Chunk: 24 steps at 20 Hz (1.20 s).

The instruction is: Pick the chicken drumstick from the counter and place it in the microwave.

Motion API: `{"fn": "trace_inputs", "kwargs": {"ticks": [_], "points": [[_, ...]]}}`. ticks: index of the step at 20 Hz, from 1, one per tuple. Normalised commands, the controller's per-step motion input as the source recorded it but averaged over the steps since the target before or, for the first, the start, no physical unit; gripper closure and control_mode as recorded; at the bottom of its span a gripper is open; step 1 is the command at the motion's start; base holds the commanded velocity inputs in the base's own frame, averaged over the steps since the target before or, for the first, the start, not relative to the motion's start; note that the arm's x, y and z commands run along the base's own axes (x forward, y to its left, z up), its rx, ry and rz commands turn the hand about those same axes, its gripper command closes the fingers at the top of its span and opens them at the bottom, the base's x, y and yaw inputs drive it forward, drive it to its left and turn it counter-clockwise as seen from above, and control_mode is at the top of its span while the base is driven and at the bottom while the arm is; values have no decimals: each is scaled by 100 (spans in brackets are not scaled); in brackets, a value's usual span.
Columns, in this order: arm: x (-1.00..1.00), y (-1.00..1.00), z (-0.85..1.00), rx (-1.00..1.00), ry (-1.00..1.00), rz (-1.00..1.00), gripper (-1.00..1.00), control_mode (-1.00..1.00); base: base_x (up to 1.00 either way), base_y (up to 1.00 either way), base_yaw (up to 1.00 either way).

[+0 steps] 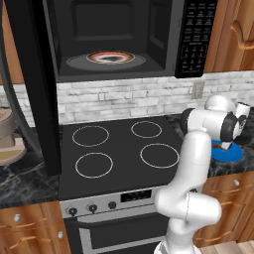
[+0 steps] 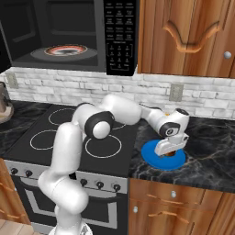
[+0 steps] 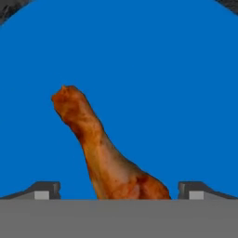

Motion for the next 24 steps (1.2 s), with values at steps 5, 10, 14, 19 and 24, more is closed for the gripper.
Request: {"fn": "trace_inputs", "kwargs": {"ticks": [5,10,14,19,24], "points": [[0,3,-15,0,0,4,100,-100,0,0,0],[0,2,0,0,0,2,100,-100,0,0,0],[-1,0,12,2,0,1,100,-100,0,0,0],[-44,0,60,4,0,0,100,-100,0,0,0],[-95,4,98,5,0,0,100,-100,0,0,0]]}}
